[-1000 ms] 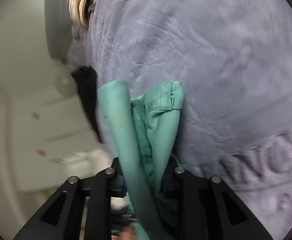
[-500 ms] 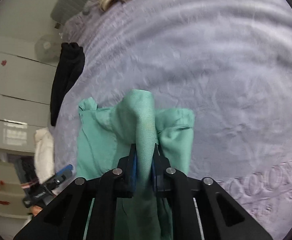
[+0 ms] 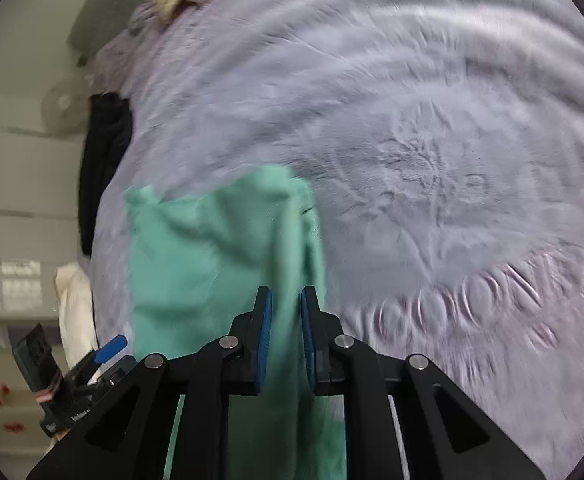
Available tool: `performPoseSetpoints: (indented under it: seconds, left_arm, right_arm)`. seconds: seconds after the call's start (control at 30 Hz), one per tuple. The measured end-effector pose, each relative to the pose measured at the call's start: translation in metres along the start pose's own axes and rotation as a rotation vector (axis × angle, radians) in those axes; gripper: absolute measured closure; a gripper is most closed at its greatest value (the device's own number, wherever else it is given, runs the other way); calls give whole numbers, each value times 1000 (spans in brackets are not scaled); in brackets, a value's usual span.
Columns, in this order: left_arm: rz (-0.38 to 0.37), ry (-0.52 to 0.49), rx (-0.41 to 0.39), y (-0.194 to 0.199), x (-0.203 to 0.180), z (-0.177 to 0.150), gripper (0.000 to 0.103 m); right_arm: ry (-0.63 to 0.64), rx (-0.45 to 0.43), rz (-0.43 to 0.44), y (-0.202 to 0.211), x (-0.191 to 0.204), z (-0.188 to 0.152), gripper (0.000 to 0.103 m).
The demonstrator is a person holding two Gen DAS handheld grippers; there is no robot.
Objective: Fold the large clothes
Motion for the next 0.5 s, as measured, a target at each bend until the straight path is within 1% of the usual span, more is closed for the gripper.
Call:
performPoseSetpoints:
  seconds: [0.07,0.1,0.13,0.17,0.2,0.23,0.27,0.33,0.37,0.43,0.5]
  left_arm:
    - [-2,-15,15,4,-7,-22,17]
    - [1,-20,37,1,-11,-36,17]
    - [1,-20,63,-13,-27,-37,17]
    - [5,-22,82,-21,-34,-40,17]
    - [22,-29,103,-27,-34,-55,17]
    - [31,-30,96,-28,-33,-63,17]
    - [35,-23,79,-29,-31,-71,17]
    - [29,13,71,-30,-26,-79,17]
    - [17,41,68,-30,-23,-82,17]
    - [8,68,61,-32,-21,-82,17]
    - [21,65,50,-32,-22,-85,17]
  right_arm:
    - [55,9,1,9,19,-18,86]
    - [85,17,9,14,27,-29,86]
    - [114,30,16,17,35,-40,86]
    - [143,48,18,21,41,-54,86]
    - [169,70,18,21,48,-69,86]
    - [178,83,14,19,54,-73,86]
    - [192,102,4,18,56,-84,86]
    - [200,141,-25,13,52,-104,86]
    - [199,162,-53,6,50,-112,86]
    - [183,194,-124,0,34,-126,86]
    - [154,210,-162,-3,16,-136,87]
Point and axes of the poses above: each gripper's, at about its wrist camera, not at the fingertips, and y roughly against the way its jaws point, x to its left, z to its top, the point moved 8 cm from there along -y, roughly the way its jaws point, and after that the axes turned 10 degrees about x, right-handed, at the moved point
